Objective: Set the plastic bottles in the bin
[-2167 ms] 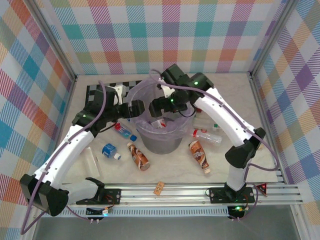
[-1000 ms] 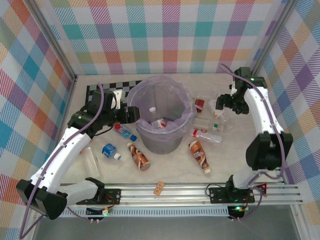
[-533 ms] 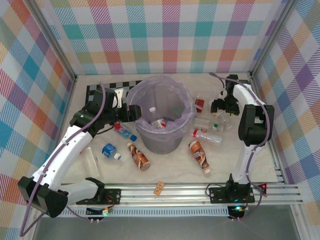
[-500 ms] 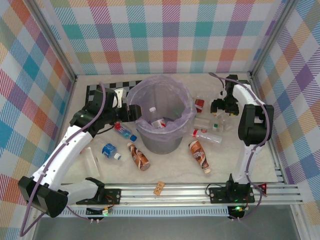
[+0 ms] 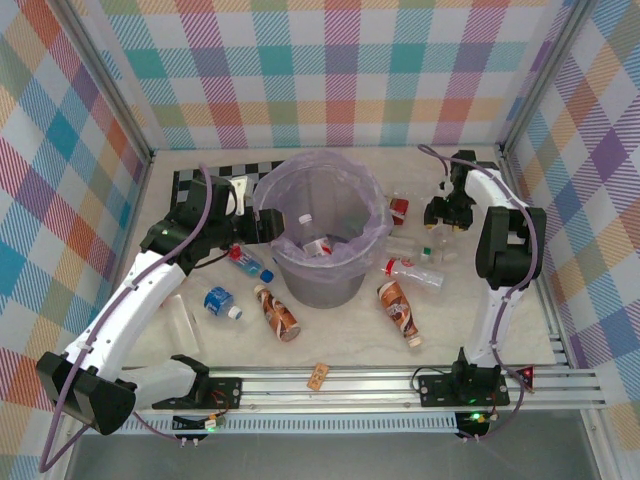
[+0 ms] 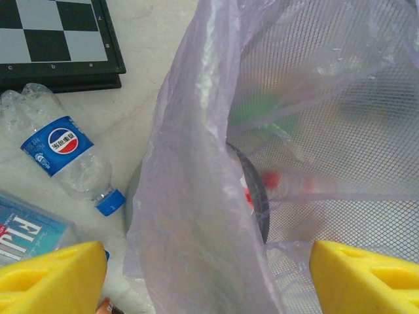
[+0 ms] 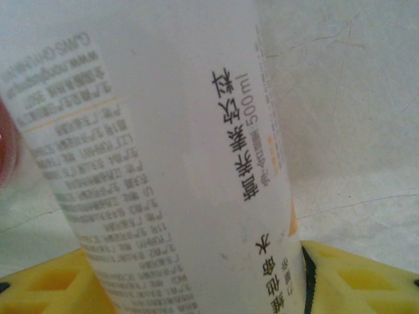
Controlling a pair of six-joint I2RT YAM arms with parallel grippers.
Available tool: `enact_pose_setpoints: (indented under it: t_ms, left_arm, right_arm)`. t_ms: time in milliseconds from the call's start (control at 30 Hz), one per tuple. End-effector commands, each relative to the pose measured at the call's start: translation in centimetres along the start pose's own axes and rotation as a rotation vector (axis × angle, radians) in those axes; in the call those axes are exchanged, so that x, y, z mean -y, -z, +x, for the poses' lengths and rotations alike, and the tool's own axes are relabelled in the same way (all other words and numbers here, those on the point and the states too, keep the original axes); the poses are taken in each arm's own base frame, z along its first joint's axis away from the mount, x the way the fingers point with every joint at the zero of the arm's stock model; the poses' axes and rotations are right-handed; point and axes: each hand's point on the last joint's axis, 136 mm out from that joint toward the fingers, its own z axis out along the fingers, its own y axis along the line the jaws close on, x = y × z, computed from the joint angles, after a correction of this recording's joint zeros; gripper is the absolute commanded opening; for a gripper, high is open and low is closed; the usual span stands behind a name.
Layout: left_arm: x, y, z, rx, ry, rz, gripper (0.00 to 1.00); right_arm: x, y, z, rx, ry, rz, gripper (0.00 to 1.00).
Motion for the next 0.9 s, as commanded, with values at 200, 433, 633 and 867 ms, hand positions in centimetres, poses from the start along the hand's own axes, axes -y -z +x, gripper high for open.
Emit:
enact_pose_setpoints:
  t_ms: [200,433,633,867]
  left_arm:
    - [0.7,0.0,-0.2,0.015,-0.006,0.028,0.81]
    - [1.0,0.0,-0.4,0.019,-0.010,0.044,0.81]
    - [1.2,0.1,-0.4,0.019,-0.017,0.051,0.81]
    - [1.9,0.4,-0.8,0.035,-0.018,0.083,0.82]
  right_arm:
    - [-0.6,7.7,0.2,0.073,-0.033,-0.035,0.56]
    - [-2.1,15.0,1.3,0.149,-0.039,-0.099,0.55]
    - [-6.5,24.3,2.9,0.308,0.006,-0.306,0.53]
    - [-15.0,34.6,6.6,0.440,0.216,-0.463,0.52]
